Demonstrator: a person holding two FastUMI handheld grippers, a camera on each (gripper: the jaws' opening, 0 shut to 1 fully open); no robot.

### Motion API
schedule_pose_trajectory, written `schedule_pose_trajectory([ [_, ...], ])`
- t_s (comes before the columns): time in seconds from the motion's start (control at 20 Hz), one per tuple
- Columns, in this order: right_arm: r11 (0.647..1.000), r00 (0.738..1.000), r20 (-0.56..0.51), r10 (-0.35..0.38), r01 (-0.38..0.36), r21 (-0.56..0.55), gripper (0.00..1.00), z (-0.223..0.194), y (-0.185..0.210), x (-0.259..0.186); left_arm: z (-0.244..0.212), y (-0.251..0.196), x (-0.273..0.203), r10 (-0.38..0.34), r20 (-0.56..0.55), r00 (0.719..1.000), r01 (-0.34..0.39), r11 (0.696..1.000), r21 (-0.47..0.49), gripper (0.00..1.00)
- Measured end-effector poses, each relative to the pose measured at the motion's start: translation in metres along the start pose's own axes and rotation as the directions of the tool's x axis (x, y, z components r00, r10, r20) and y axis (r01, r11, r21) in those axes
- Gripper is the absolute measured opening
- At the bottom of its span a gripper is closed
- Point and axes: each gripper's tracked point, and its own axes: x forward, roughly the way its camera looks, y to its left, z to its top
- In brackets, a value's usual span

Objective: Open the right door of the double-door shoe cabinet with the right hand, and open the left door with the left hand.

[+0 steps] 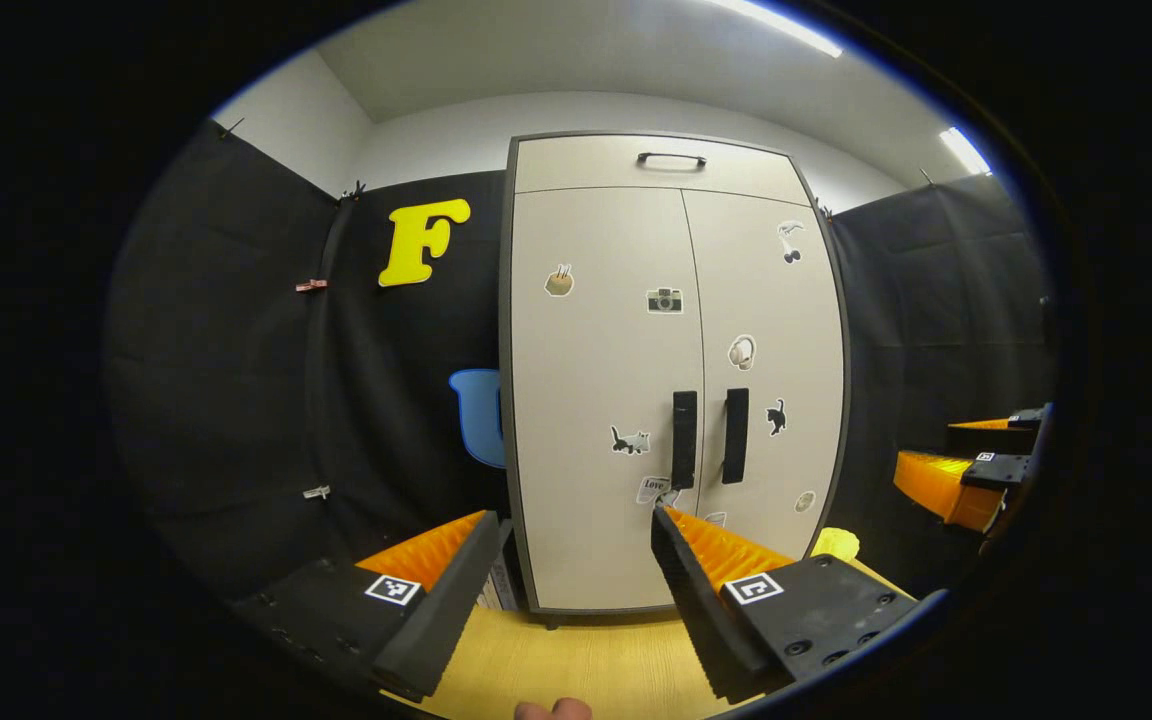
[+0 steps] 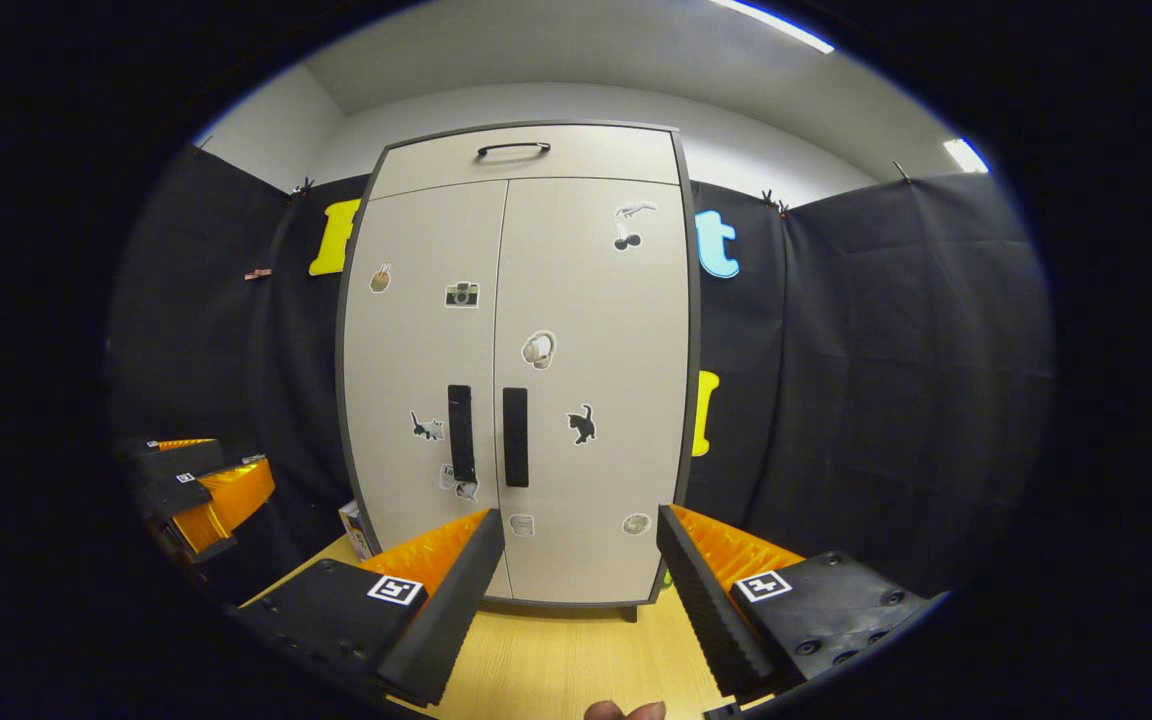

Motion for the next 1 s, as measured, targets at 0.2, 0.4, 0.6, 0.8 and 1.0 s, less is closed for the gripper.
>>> schedule_pose_trajectory([
  [0.2,1.0,1.0,0.003,0.014,-0.014,-0.003,0.97,0.002,0.011,0.006,-0.002,0.004,0.0,-0.001,-0.001,1.0,0.001,1.0,-0.004,0.95],
  [0.4,0.999,0.999,0.023,0.039,-0.04,0.017,0.97,0.011,0.026,0.027,-0.006,0.011,0.0,-0.002,-0.002,1.0,0.002,1.0,-0.003,0.95],
  [0.6,0.999,0.997,0.053,0.05,-0.05,0.001,0.97,0.022,0.041,0.067,-0.012,0.018,0.002,-0.003,-0.011,1.0,0.003,1.0,-0.004,0.95],
  [0.8,0.996,0.994,0.058,0.091,-0.092,0.018,0.97,0.025,0.064,0.106,-0.018,0.027,0.007,0.005,-0.025,1.0,-0.005,1.0,-0.001,0.95],
  [1.0,0.998,0.996,0.055,0.068,-0.069,0.009,0.97,0.018,0.07,0.148,-0.022,0.04,0.011,0.022,-0.027,0.999,-0.022,1.0,-0.001,0.95],
])
